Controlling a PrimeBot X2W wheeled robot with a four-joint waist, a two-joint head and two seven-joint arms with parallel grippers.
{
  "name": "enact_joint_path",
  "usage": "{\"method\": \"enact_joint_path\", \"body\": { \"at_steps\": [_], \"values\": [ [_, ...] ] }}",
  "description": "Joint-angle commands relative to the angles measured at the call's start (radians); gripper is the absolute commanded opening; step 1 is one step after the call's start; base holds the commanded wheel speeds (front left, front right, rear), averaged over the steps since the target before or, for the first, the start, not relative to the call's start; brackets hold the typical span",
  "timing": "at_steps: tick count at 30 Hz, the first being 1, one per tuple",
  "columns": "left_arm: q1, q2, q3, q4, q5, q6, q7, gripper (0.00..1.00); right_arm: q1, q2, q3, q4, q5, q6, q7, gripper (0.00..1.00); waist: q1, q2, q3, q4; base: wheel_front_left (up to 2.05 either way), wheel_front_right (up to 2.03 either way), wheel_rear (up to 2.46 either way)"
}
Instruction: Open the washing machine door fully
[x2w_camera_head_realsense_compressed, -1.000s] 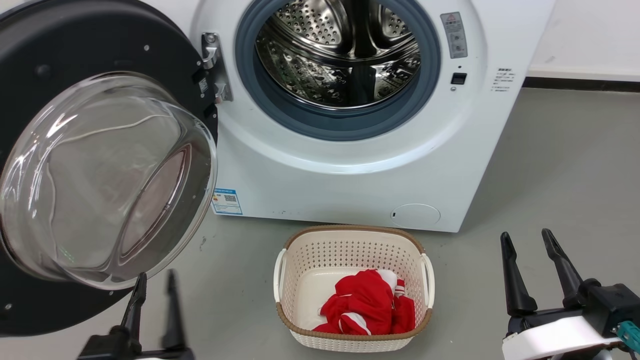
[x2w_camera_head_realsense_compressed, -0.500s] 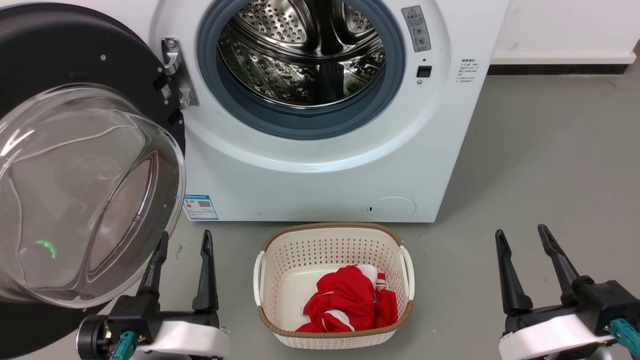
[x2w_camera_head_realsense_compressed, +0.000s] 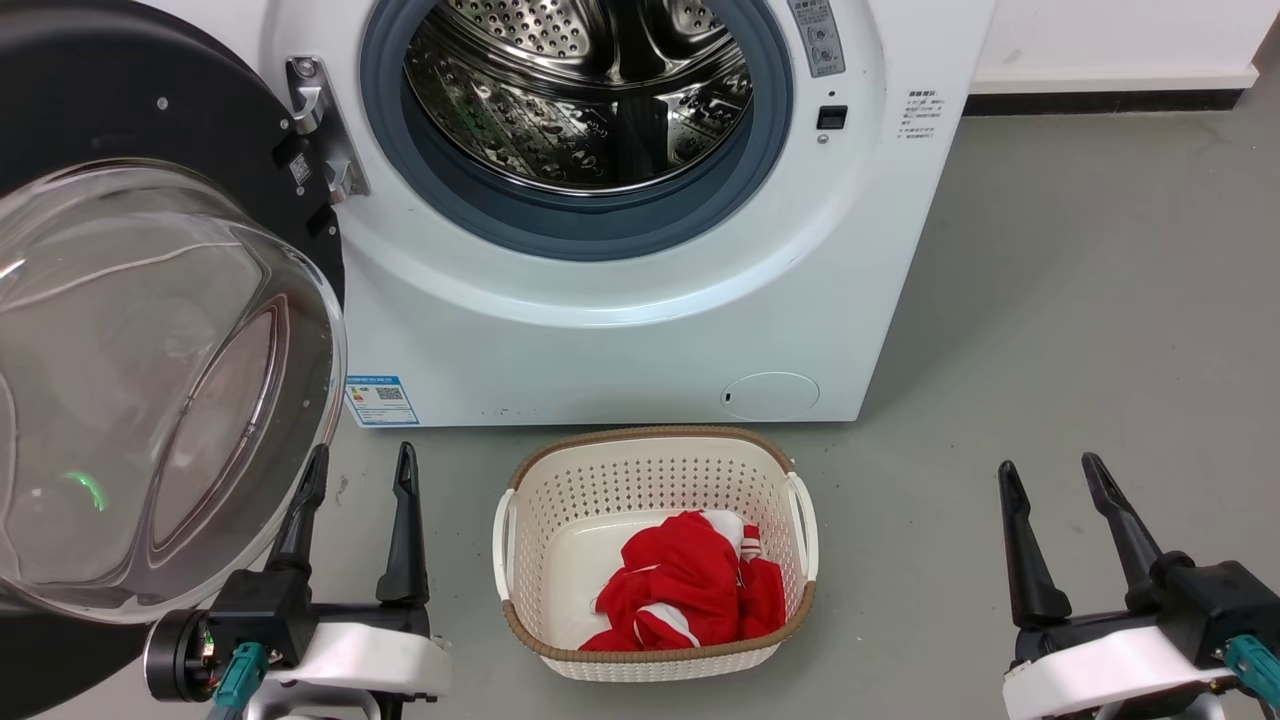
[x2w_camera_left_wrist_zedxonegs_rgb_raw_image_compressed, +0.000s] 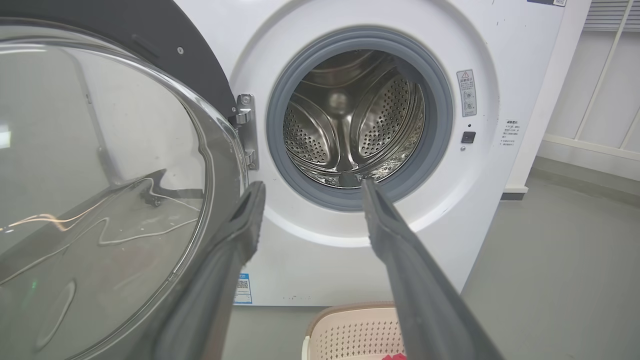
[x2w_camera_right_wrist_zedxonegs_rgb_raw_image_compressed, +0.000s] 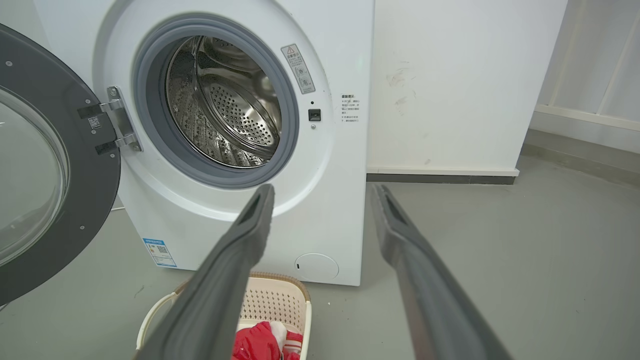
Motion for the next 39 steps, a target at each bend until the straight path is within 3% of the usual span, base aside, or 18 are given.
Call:
{"method": "enact_joint_path", "body": {
  "at_steps": [1,21,22,25,39],
  "values": [
    [-0.017,0.0,0.003,0.001,0.008,-0.003,-0.002,1.0,-0.017,0.002,0.0,0.003,0.005,-0.001,-0.006,1.0,0.0,0.0,0.002,0.0,0.0,0.0,0.0],
    [-0.023,0.0,0.004,0.006,0.009,-0.019,-0.002,1.0,-0.013,0.002,0.0,0.022,0.023,-0.001,-0.017,1.0,0.0,0.0,0.001,-0.003,0.0,0.0,0.0],
    [-0.01,0.0,0.002,0.008,0.007,-0.017,0.0,0.0,-0.01,0.0,0.0,0.023,0.015,0.0,-0.01,0.0,0.0,0.0,0.002,-0.003,0.0,0.0,0.0],
    [-0.011,-0.001,0.009,0.034,-0.016,-0.019,0.011,0.0,0.0,0.0,0.005,0.037,0.037,0.0,-0.009,0.0,0.0,0.0,0.001,-0.004,0.0,0.0,0.0],
    [-0.028,-0.001,0.026,0.065,-0.3,-0.034,0.08,0.0,-0.036,-0.018,0.006,0.083,0.341,0.0,0.032,0.0,0.0,0.0,-0.003,-0.003,0.0,0.0,0.0]
  ]
}}
